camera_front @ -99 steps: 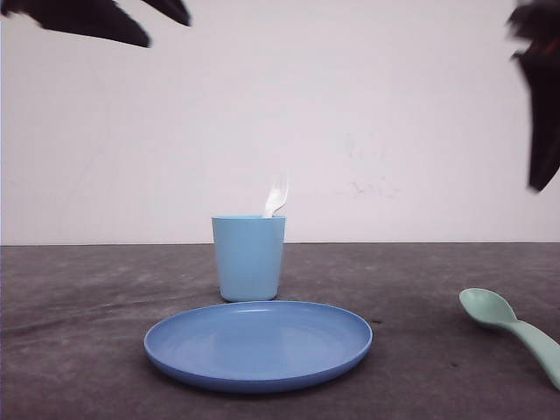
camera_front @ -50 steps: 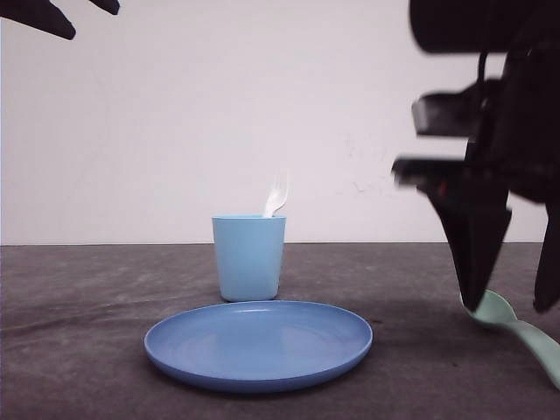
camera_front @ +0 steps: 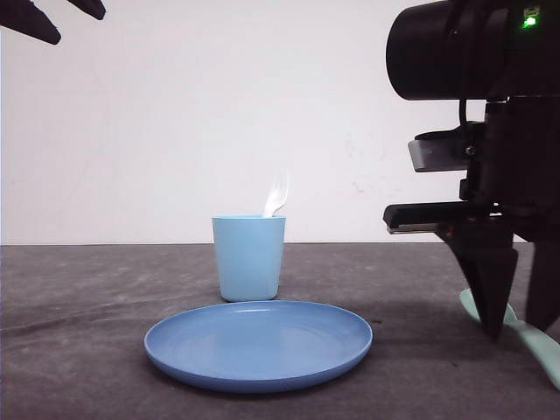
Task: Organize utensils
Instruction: 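Lower the right gripper onto the green spoon and grasp its handle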
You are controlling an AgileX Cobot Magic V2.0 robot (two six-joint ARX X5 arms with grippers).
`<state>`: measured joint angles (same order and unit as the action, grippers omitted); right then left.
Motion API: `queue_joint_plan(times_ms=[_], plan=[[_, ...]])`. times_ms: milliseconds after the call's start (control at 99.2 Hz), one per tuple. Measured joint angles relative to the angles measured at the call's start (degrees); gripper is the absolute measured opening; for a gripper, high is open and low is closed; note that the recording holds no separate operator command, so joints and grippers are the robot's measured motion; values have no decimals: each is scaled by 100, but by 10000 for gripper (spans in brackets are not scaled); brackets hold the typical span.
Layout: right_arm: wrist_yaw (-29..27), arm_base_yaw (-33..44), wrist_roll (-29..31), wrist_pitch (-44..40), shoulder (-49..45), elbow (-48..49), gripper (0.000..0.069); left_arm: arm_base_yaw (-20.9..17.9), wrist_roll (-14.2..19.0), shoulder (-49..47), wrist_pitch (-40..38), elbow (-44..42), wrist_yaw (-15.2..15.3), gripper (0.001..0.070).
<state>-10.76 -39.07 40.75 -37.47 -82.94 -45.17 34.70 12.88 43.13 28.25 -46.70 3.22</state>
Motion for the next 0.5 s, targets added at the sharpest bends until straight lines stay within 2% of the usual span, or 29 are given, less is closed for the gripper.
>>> queue_joint_plan(times_ms=[91,504], plan=[[-2,0,4,0,0,0,71,0,0,0,0,0,0,298],[-278,2,-72,-254,94,-50,60,0,0,0,101,0,0,298]])
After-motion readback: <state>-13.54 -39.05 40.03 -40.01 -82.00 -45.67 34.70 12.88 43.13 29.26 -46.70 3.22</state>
